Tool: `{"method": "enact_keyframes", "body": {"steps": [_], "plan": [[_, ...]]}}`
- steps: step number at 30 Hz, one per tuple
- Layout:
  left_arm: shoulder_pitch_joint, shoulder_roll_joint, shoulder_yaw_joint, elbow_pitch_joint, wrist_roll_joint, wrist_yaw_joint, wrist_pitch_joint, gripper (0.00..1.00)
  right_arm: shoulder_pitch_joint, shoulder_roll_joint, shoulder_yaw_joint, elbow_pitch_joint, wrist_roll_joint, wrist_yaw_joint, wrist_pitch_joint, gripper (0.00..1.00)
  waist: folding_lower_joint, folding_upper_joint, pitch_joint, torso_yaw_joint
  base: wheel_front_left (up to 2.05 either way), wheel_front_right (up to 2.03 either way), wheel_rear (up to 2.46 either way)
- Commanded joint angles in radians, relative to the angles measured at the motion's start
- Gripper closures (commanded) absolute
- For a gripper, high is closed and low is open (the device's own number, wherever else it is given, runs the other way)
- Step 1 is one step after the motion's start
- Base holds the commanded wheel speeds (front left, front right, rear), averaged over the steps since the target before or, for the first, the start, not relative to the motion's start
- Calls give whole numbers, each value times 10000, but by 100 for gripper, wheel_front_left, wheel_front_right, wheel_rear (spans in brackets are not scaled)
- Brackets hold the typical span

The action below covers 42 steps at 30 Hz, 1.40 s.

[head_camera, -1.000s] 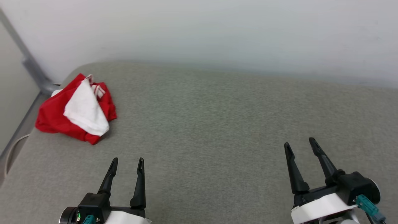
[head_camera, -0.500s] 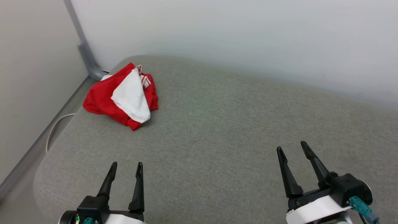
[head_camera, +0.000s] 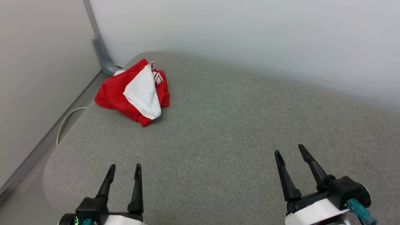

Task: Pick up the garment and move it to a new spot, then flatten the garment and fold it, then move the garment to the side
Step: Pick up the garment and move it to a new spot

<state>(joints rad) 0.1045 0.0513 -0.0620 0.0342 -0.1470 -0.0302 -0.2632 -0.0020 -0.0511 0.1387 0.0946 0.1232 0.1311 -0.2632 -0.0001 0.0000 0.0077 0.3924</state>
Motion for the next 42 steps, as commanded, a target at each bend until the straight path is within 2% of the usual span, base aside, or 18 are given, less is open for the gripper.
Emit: {"method": "enact_keyframes", "body": {"steps": [1,5,8,10,15,21,29,35,39,40,41,42], "plan": [[-83,-17,32,-47,-36,65,-24,0,-72,17,7,-26,-60,-7,-25,0,1,0,80,-43,0,0,0],[-456,-16,283,-243,-80,168,-24,0,-224,17,-7,-139,-290,-5,-25,0,1,0,422,-181,0,0,0],[-958,-19,507,-101,-281,-107,-23,0,-456,15,57,-286,-625,-7,-26,0,1,0,933,-339,0,0,0],[-1478,42,584,389,-202,-338,-21,0,-608,-81,62,-449,-844,-8,-25,0,1,0,1378,-461,0,0,0],[-3552,807,718,2328,-227,-692,222,0,-1029,-363,114,-786,-1105,-8,-25,0,1,0,2390,-866,0,0,0],[-6378,2273,498,4183,-1061,-979,2640,0,-1614,-590,312,-1204,-1342,-8,62,0,1,0,3689,-1429,0,0,0],[-8522,3938,-422,5107,-2543,-992,5643,0,-2015,-662,395,-1554,-1557,-7,171,0,1,0,4930,-1938,0,0,0],[-9197,4786,-913,5682,-2963,-995,6551,0,-2186,-550,323,-1601,-1496,-8,103,0,1,0,5443,-2141,0,0,0],[-9310,4877,-1107,6029,-2963,-985,6670,0,-2167,-489,330,-1502,-1569,-8,55,0,1,0,5506,-2175,0,0,0],[-9279,4858,-1125,6092,-3019,-984,6730,74,-2162,-478,329,-1478,-1585,-8,46,0,1,0,5500,-2177,0,0,0],[-9239,4869,-1180,6125,-3043,-986,6757,100,-2173,-469,318,-1445,-1582,-8,49,0,1,0,5489,-2174,0,0,0],[-9194,4878,-1229,6127,-3055,-988,6755,100,-2197,-468,294,-1417,-1574,-7,43,0,1,0,5468,-2165,0,0,0]]}}
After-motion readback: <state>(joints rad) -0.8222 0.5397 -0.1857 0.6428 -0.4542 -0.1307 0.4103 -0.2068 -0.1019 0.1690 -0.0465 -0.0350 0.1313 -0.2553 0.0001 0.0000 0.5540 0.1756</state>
